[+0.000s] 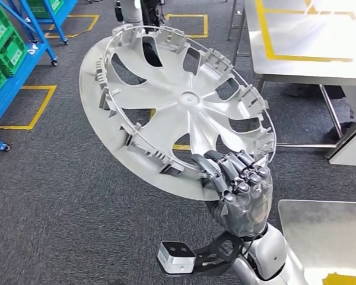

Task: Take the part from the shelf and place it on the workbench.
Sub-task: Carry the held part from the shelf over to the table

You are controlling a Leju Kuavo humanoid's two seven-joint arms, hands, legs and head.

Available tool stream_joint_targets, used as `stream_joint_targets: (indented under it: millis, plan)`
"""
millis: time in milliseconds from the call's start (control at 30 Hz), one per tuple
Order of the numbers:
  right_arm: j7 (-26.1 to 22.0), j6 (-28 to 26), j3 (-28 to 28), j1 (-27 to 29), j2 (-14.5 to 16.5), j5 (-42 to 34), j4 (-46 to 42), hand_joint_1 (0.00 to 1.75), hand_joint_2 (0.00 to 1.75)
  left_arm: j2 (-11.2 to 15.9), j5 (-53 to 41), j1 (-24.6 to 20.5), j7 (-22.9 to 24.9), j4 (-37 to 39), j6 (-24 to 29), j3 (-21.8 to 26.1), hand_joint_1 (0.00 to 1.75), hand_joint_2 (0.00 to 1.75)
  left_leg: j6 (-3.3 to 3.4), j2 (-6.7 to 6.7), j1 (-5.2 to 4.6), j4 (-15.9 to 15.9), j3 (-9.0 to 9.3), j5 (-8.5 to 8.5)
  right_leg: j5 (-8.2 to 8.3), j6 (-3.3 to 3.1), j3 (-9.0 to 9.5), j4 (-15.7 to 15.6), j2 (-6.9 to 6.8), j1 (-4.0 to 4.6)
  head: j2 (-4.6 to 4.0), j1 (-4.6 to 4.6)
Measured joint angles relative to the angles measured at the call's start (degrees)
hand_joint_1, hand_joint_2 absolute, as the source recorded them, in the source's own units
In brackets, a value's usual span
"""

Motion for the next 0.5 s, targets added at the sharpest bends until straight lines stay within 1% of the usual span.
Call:
stream_joint_targets:
  millis: [33, 67, 100, 133, 167, 200, 233, 267, 300, 333, 367, 400, 433, 467, 500]
  plan:
    - [0.04, 0.00, 0.02, -0.07, -0.05, 0.00, 0.02, 1.75, 1.75, -0.05, 0.16, -0.12, -0.16, 0.00, 0.04, -0.01, 0.00, 1.75, -0.11, -0.97, 0.00, 3.80, -1.78, -1.71, -0.04, -0.17, 0.06, -0.01, 0.60, -0.04, 0.00, -0.07]
    - [0.07, 0.00, 0.02, -0.08, -0.11, 0.00, 0.03, 1.75, 1.75, -0.06, 0.33, -0.25, -0.29, 0.00, 0.02, -0.01, 0.00, 1.75, -0.21, -1.38, -0.06, 7.39, -3.45, -3.00, -0.09, -0.28, 0.15, 0.00, 1.27, -0.05, 0.00, -0.10]
    - [0.07, 0.00, 0.02, -0.07, -0.19, 0.02, 0.04, 1.75, 1.75, -0.07, 0.48, -0.38, -0.40, 0.00, -0.01, 0.00, 0.00, 1.75, -0.28, -1.56, -0.13, 9.63, -4.45, -3.32, -0.13, -0.32, 0.30, 0.01, 2.03, -0.06, 0.00, -0.10]
    - [0.05, 0.00, 0.02, -0.07, -0.26, 0.04, 0.05, 1.75, 1.75, -0.08, 0.57, -0.46, -0.46, 0.00, -0.03, 0.00, 0.00, 1.75, -0.30, -1.67, -0.19, 9.96, -4.56, -2.49, -0.18, -0.31, 0.49, 0.04, 2.83, -0.08, 0.00, -0.09]
    - [0.03, 0.00, 0.03, -0.07, -0.32, 0.04, 0.05, 1.75, 1.75, -0.11, 0.62, -0.47, -0.47, 0.00, 0.02, 0.00, 0.00, 1.75, -0.29, -1.87, -0.19, 8.15, -3.77, -0.57, -0.24, -0.25, 0.70, 0.10, 3.66, -0.12, 0.00, -0.10]
    - [-0.01, 0.00, 0.05, -0.07, -0.36, 0.04, 0.05, 1.75, 1.75, -0.16, 0.64, -0.41, -0.46, 0.00, 0.14, -0.01, 0.00, 1.75, -0.27, -2.44, -0.09, 4.78, -2.46, 1.93, -0.33, -0.13, 0.87, 0.22, 4.48, -0.17, 0.00, -0.09]
    - [-0.05, 0.00, 0.07, -0.08, -0.39, 0.04, 0.07, 1.75, 1.75, -0.28, 0.64, -0.32, -0.44, 0.04, 0.32, -0.02, 0.00, 1.75, -0.26, -3.66, 0.02, 1.60, -1.25, 3.77, -0.39, 0.09, 0.87, 0.40, 5.24, -0.17, 0.00, -0.08]
    - [-0.09, 0.00, 0.09, -0.15, -0.42, 0.03, 0.09, 1.75, 1.75, -0.43, 0.67, -0.23, -0.41, 0.10, 0.50, -0.02, 0.00, 1.75, -0.20, -4.87, 0.18, -1.36, -0.21, 4.85, -0.36, 0.37, 0.63, 0.67, 6.00, -0.17, 0.00, -0.09]
    - [-0.11, 0.00, 0.10, -0.21, -0.44, 0.03, 0.08, 1.75, 1.75, -0.56, 0.70, -0.16, -0.38, 0.16, 0.65, -0.02, 0.00, 1.75, -0.01, -5.86, 0.26, -3.26, 0.35, 5.02, -0.20, 0.74, 0.14, 0.88, 6.64, -0.20, 0.00, -0.10]
    - [-0.13, -0.01, 0.10, -0.23, -0.48, 0.03, 0.08, 1.75, 1.75, -0.68, 0.75, -0.16, -0.36, 0.21, 0.75, -0.02, 0.00, 1.75, 0.25, -6.38, 0.25, -3.97, 0.49, 4.57, 0.08, 1.15, -0.41, 0.96, 7.22, -0.25, 0.00, -0.10]
    - [-0.16, -0.01, 0.09, -0.22, -0.54, 0.02, 0.06, 1.75, 1.75, -0.74, 0.81, -0.18, -0.34, 0.22, 0.86, -0.02, 0.00, 1.75, 0.61, -6.09, 0.24, -4.66, 0.60, 4.40, 0.41, 1.57, -0.87, 0.96, 7.78, -0.33, 0.00, -0.11]
    - [-0.27, -0.01, 0.05, -0.15, -0.62, 0.01, 0.03, 1.75, 1.75, -0.90, 0.90, -0.20, -0.33, 0.22, 1.13, -0.02, 0.00, 1.75, 1.04, -5.56, 0.28, -4.92, 0.61, 4.44, 0.56, 1.90, -1.31, 0.92, 8.07, -0.42, 0.00, -0.11]
    - [-0.48, -0.02, -0.02, -0.07, -0.72, -0.02, 0.02, 1.75, 1.75, -1.03, 0.97, -0.20, -0.33, 0.22, 1.60, -0.02, 0.00, 1.75, 1.40, -4.96, 0.34, -5.16, 0.67, 4.65, 0.27, 2.19, -1.78, 1.38, 7.46, -0.36, 0.00, 0.03]
    - [-0.78, -0.02, -0.13, -0.04, -0.80, -0.03, 0.02, 1.75, 1.75, -1.16, 1.06, -0.14, -0.34, 0.22, 2.25, 0.00, 0.00, 1.75, 1.76, -4.28, 0.40, -5.40, 0.78, 4.83, -0.53, 2.45, -2.60, 2.74, 6.30, -0.29, 0.00, 0.25]
    - [-1.18, -0.02, -0.23, 0.02, -0.86, -0.02, 0.01, 1.75, 1.75, -1.28, 1.18, -0.05, -0.38, 0.22, 3.03, 0.01, 0.00, 1.75, 2.05, -3.52, 0.41, -5.57, 0.87, 4.93, -1.89, 2.69, -3.98, 5.36, 4.71, -0.26, 0.00, 0.43]
